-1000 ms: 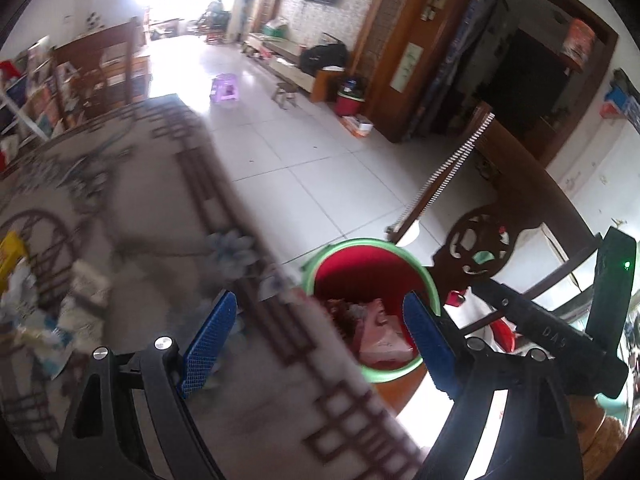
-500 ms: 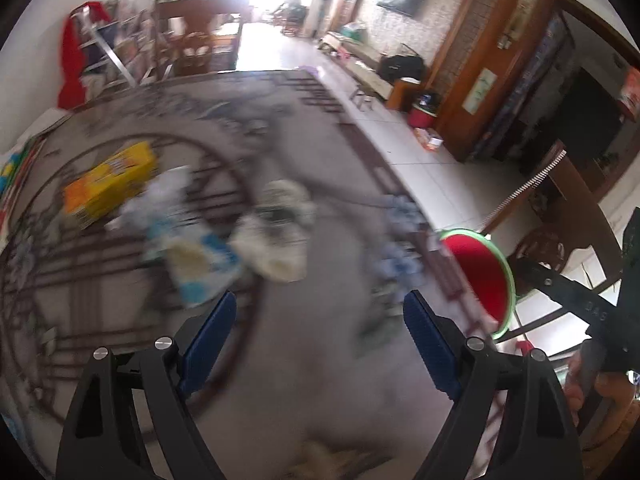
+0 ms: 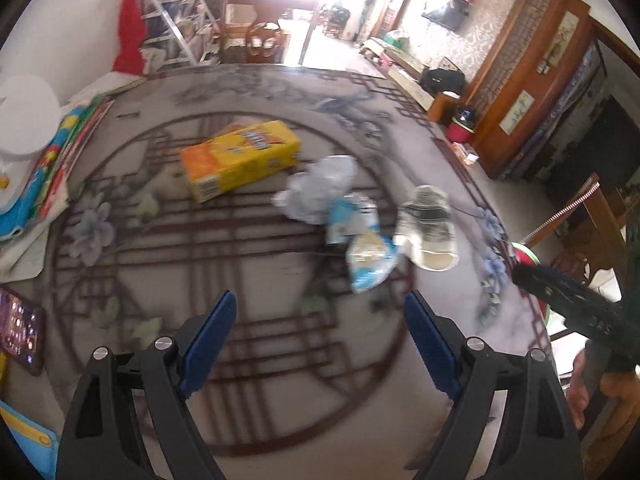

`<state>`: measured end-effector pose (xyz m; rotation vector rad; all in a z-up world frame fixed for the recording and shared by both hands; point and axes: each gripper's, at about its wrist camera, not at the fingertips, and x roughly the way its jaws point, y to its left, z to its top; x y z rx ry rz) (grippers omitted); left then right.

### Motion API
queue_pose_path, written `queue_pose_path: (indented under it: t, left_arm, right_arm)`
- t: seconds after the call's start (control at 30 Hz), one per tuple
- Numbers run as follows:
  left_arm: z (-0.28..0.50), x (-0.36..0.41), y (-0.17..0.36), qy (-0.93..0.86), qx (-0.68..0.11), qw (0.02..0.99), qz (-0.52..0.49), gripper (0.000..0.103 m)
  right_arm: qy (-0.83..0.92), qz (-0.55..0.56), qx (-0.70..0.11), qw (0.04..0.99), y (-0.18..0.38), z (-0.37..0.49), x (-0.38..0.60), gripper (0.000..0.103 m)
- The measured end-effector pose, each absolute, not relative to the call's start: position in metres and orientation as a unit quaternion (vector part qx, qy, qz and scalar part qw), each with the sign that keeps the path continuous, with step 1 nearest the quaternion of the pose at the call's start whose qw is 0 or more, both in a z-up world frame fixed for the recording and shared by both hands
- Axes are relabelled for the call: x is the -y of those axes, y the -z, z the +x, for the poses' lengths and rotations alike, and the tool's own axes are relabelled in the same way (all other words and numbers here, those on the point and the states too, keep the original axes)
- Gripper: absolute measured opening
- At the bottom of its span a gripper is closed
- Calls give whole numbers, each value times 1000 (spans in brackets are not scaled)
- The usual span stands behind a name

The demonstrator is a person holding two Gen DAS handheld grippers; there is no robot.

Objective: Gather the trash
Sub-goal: 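Return both grippers to the table over the remaining trash, then grasp the crumpled foil with the left gripper while the right grasps the blue-white wrapper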

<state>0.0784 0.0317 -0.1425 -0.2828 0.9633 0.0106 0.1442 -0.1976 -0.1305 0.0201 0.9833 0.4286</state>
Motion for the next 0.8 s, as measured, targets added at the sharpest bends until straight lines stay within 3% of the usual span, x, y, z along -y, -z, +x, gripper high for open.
queue_pose_path:
  t: [0.13,0.4,0.43,0.47,0.57,0.8]
  left_arm:
    - [76,-58,151,-19,-465,871,-156,81]
    - [82,-88,162,-39,-465,866,-179,81]
    - [82,-91,163,-41,-466,865,-181,81]
    - [83,-93,165,-43,-467,864,-183,81]
    - [90,-98,172,-49,-475,857,-193,81]
    - [137,-78,163,-5,-463,871,-165,81]
  right_arm:
    - [-259,-61,-462,846,133,176,134,84]
    - [-303,-163,-521,781,190,208,56,84]
    - [-303,-168,-524,778,194,208,55,79]
    - [-301,-170,-528,775,197,208,54,58]
    - [-299,-153,-538,773,200,205,59,41]
    - [-296,-92,-532,788,180,175,99,37]
